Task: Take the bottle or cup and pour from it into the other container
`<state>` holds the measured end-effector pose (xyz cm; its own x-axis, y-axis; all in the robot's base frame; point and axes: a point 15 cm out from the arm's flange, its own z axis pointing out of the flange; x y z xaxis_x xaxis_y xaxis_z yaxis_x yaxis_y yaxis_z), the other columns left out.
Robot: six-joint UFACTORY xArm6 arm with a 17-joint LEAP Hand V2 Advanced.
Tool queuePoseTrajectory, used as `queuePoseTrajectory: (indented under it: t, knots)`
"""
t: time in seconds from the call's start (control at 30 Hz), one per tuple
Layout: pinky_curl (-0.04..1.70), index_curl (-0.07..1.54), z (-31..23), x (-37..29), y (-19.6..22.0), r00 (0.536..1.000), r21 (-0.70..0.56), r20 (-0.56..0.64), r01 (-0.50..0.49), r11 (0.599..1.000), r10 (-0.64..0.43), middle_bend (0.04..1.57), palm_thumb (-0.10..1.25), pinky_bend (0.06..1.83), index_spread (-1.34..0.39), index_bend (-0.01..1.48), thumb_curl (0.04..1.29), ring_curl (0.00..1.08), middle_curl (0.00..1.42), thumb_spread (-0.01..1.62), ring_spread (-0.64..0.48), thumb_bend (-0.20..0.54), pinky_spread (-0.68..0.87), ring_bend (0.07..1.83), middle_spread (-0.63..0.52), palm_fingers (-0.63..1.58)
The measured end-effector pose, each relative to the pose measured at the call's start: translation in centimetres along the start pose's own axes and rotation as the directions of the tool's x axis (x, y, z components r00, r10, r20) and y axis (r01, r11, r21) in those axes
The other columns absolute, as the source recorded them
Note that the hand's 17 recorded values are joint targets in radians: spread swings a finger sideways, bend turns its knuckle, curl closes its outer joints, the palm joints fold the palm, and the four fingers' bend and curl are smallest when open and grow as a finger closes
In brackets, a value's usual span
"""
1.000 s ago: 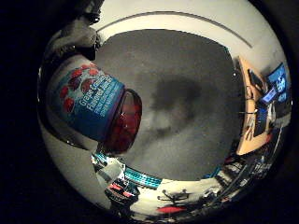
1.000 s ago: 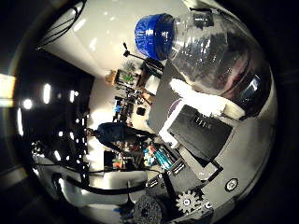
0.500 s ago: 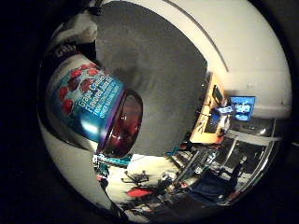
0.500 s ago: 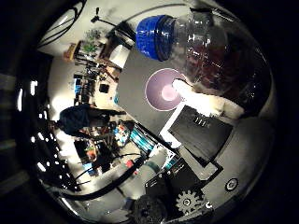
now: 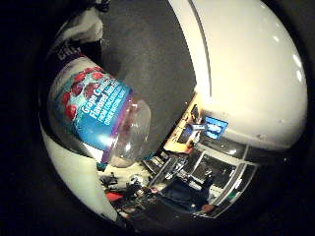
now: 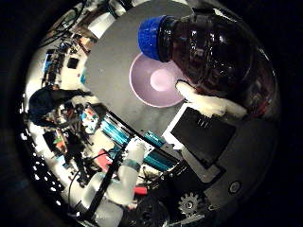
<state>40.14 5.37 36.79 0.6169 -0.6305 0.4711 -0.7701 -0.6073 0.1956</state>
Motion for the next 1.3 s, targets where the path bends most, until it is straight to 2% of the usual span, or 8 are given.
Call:
queuePoseTrajectory:
  t: [0.2,0.6,0.83,1.3]
  knots:
    - [0.96,1.05,-0.3,-2.6,-1.5,0.995,-0.045,-0.087,0.054,0.998,-0.058,1.33,1.12,1.28,-0.28,1.05,0.98,0.89,0.88,0.31,-0.26,-0.019,-0.22,1.29,-0.15,1.08]
    - [0.98,1.06,-0.2,-8.4,-4.0,0.974,-0.081,-0.160,0.147,0.986,-0.158,1.33,1.11,1.26,-0.28,1.04,0.97,0.90,0.88,0.30,-0.26,-0.019,-0.23,1.28,-0.15,1.08]
    - [0.99,1.06,0.8,-8.4,-2.9,0.966,-0.157,-0.197,0.139,0.978,-0.169,1.32,1.11,1.25,-0.28,1.04,0.97,0.90,0.88,0.30,-0.26,-0.019,-0.23,1.28,-0.15,1.08]
    - [1.00,1.06,0.6,-7.1,-1.7,0.970,-0.172,-0.194,0.113,0.979,-0.146,1.32,1.11,1.25,-0.27,1.04,0.98,0.91,0.88,0.30,-0.26,-0.019,-0.24,1.27,-0.15,1.09]
